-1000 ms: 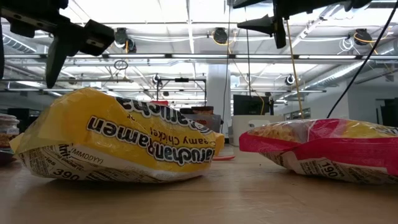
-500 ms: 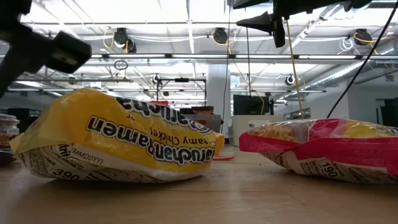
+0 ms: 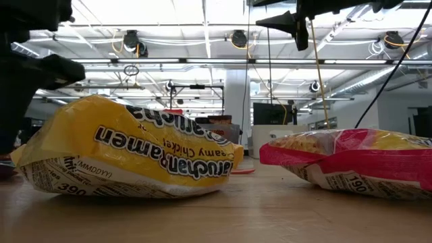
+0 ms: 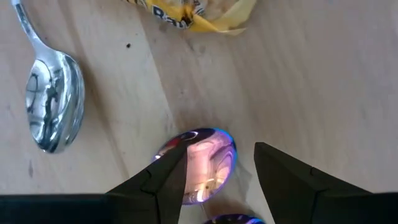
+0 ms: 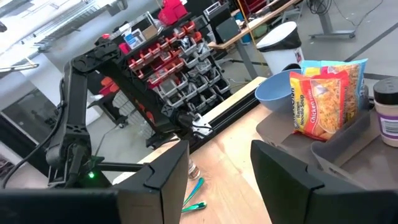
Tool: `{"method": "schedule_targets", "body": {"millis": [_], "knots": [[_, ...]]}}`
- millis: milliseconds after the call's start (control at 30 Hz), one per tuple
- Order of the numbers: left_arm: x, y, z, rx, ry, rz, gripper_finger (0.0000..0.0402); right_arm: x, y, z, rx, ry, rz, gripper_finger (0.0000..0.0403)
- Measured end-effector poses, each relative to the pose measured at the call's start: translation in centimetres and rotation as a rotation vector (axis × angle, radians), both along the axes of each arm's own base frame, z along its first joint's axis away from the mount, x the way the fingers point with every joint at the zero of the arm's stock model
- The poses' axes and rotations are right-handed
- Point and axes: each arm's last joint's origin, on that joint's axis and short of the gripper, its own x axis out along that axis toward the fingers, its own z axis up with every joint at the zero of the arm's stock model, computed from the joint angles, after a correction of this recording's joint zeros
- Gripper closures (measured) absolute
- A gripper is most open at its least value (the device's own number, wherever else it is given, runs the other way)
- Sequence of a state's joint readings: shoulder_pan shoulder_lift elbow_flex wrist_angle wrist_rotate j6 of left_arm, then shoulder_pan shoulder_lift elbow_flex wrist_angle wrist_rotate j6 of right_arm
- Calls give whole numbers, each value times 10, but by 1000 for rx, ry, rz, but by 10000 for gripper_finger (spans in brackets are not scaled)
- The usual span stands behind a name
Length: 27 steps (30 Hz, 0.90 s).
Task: Pick & Place Food Item
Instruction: Put the right blue green spoon into the white bin
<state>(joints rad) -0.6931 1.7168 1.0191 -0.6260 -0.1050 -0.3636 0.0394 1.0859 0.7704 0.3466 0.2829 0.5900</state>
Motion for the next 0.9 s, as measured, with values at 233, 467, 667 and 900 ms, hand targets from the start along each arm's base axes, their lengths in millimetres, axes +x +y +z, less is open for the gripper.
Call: {"method": "schedule_targets", "body": {"millis": [233, 467, 667, 900], "knots": [[-5, -7, 0, -13, -7, 33, 204, 0, 0, 0, 0, 0, 0, 236], [-5, -6, -2, 12, 0, 28, 204, 0, 0, 0, 0, 0, 0, 236], [0, 0, -9, 44, 17, 13, 204, 0, 0, 0, 0, -1, 2, 236], [4, 2, -13, 45, 29, 26, 204, 0, 0, 0, 23, -7, 1, 236]]}}
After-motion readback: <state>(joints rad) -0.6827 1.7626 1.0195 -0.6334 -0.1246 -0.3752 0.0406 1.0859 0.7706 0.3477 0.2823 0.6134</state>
